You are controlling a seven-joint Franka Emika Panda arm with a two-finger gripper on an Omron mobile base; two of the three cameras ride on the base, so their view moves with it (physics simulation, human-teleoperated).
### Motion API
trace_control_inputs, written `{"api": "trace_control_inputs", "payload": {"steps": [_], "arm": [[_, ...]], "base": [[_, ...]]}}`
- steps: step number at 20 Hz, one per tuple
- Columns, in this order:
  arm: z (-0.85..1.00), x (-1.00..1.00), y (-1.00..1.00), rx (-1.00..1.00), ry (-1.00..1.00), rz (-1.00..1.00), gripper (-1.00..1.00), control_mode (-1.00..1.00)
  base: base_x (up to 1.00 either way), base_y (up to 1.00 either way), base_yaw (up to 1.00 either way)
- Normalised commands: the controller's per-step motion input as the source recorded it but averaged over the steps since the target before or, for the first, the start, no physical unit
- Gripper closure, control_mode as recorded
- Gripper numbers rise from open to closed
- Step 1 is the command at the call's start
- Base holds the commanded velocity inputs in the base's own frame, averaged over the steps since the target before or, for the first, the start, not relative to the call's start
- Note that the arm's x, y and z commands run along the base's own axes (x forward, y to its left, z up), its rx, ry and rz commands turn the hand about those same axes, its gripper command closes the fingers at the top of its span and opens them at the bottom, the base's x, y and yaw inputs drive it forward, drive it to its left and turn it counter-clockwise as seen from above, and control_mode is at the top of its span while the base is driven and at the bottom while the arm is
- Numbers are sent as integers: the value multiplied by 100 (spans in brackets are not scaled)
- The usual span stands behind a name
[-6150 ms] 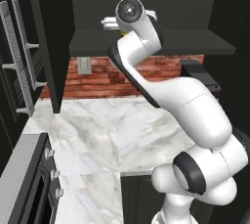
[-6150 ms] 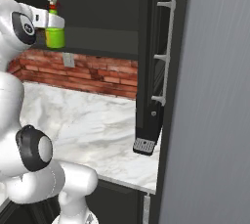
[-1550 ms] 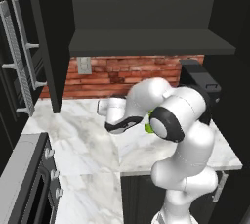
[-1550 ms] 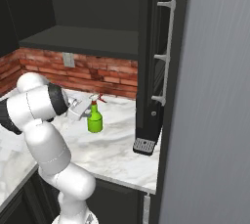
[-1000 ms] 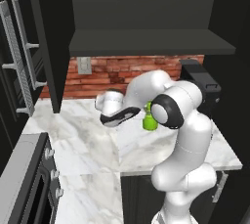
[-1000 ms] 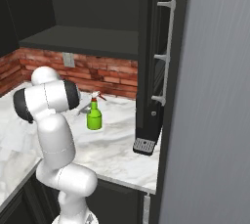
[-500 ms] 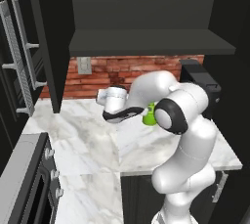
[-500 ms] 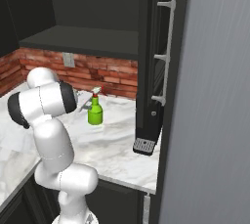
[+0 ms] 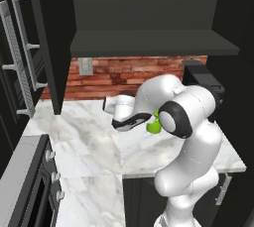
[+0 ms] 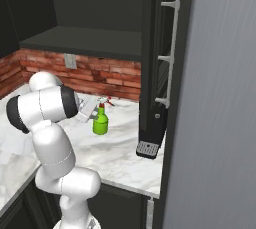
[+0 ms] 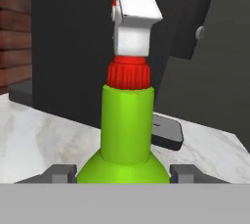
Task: Move the cutting board and knife to the sink. Then move spray from the cabinet to the counter.
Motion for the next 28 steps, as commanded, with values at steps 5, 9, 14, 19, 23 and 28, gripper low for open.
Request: {"api": "trace_control_inputs", "payload": {"steps": [5,9,14,19,23,28], "arm": [[-45,0,3,0,-11,0,100,-100],[-17,0,1,2,-13,0,100,-100],[-31,-14,1,2,-13,0,100,-100],[-51,-1,6,-4,-7,0,100,-100],[-76,-1,20,-26,-7,0,100,-100],[-86,-12,26,-33,-13,0,100,-100]], "base": [[0,0,0],[0,0,0],[0,0,0],[0,0,0],[0,0,0],[0,0,0]]}}
